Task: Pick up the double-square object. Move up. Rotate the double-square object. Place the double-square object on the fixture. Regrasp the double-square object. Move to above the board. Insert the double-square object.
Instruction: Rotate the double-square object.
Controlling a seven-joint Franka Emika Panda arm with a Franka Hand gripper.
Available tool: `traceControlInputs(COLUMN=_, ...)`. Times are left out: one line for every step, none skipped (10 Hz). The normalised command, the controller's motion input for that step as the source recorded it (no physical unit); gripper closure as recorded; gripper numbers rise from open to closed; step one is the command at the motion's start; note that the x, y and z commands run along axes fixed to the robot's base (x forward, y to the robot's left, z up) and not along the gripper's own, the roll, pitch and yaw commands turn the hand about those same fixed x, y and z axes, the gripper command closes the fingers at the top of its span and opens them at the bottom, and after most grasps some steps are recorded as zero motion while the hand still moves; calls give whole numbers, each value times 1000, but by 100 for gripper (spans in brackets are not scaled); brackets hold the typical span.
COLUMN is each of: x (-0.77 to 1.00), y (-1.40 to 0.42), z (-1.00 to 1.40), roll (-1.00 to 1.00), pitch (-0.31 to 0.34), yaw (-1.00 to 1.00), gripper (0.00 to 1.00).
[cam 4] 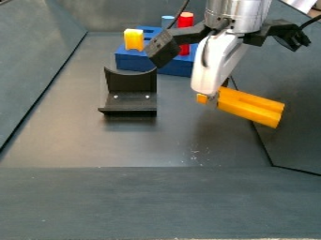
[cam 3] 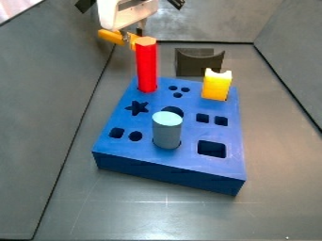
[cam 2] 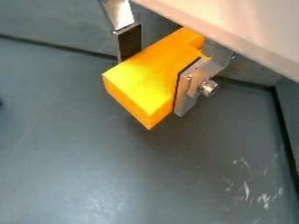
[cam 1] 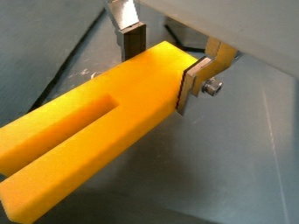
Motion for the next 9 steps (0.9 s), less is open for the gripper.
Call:
traceControlInputs(x=8, y=23, z=-16, roll=-23, pitch=-4, yaw=-1000, gripper=100)
traceControlInputs(x=8, y=23, z=-16, roll=-25, pitch=-4, yaw=-1000, gripper=100)
traceControlInputs(x=8, y=23, z=-16, roll=-26, pitch=-4, yaw=-1000, gripper=100)
traceControlInputs(x=8, y=23, z=-16, roll=-30, pitch=-5, yaw=-1000, gripper=100)
traceControlInputs(x=8, y=23, z=-16, roll=-31, pitch=-5, yaw=-1000, gripper=100)
traceControlInputs(x=8, y=23, z=-16, roll=-36, pitch=-6, yaw=-1000, gripper=100)
traceControlInputs(x=8, y=23, z=-16, roll=-38, pitch=-6, yaw=-1000, gripper=100)
traceControlInputs(x=8, y=23, z=-16, roll=-44, pitch=-7, yaw=-1000, gripper=100)
traceControlInputs(x=8, y=23, z=-16, roll=-49, pitch=-8, yaw=-1000, gripper=100)
